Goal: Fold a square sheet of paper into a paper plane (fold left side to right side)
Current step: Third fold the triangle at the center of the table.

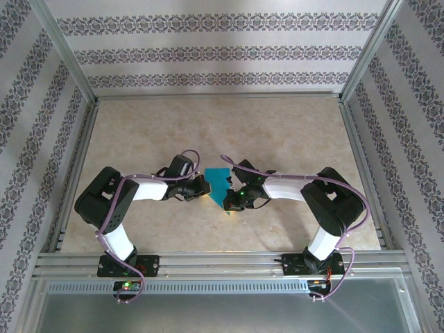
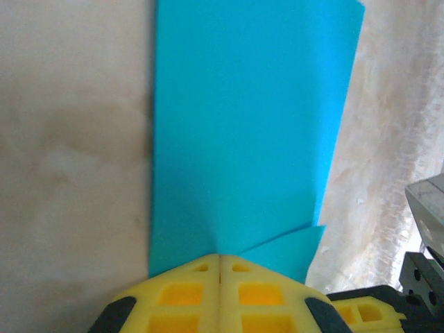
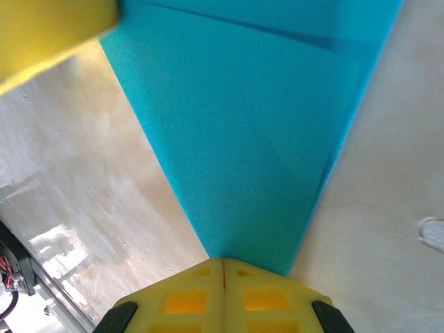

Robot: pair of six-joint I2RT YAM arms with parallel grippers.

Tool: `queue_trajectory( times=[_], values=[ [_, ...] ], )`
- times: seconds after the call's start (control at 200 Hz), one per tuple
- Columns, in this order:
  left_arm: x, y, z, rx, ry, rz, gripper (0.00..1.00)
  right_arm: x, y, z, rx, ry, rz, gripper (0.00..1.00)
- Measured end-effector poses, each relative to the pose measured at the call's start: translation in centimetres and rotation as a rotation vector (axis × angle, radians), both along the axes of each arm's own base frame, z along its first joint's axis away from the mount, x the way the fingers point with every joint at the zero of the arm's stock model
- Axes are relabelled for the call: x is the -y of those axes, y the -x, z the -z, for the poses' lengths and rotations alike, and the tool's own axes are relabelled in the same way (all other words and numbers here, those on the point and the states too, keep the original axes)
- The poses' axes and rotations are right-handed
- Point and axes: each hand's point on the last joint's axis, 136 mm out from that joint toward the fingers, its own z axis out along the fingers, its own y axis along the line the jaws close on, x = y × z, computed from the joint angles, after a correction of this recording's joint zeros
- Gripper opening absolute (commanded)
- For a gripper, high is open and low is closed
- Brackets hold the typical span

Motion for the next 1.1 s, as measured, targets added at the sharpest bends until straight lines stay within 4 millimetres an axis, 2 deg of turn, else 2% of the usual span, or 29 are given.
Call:
queue_trajectory(
  times=[0.285, 0.39, 0.485, 0.59, 0.69, 0.76, 0.944, 1.099],
  values=[
    [-1.8, -1.1, -0.1, 0.023, -0.019, -0.024, 0.00, 0.0, 0.0, 0.0, 0.001, 0.000, 0.001, 0.00],
    [-3.2, -1.6, -0.3, 0.044, -0.058, -0.065, 0.00, 0.0, 0.0, 0.0, 0.000, 0.001, 0.001, 0.00],
    [-4.3, -1.4, -1.1, 0.068, -0.076, -0.093, 0.00, 0.0, 0.0, 0.0, 0.000, 0.001, 0.001, 0.00],
    [-4.6, -1.0, -2.8, 0.106, -0.068, -0.096, 0.00, 0.0, 0.0, 0.0, 0.001, 0.000, 0.001, 0.00],
    [-4.1, -0.5, -4.3, 0.142, -0.044, -0.080, 0.00, 0.0, 0.0, 0.0, 0.001, 0.000, 0.001, 0.00],
    [-3.0, 0.2, -4.5, 0.139, -0.028, -0.048, 0.00, 0.0, 0.0, 0.0, 0.001, 0.000, 0.001, 0.00],
    [-0.2, 2.1, -3.1, 0.088, -0.007, 0.028, 0.00, 0.0, -0.1, 0.0, -0.003, 0.003, 0.001, 0.00],
    [0.5, 1.7, -2.1, 0.056, -0.011, 0.029, 0.00, 0.0, 0.0, 0.0, -0.003, 0.003, 0.001, 0.00]
  ],
)
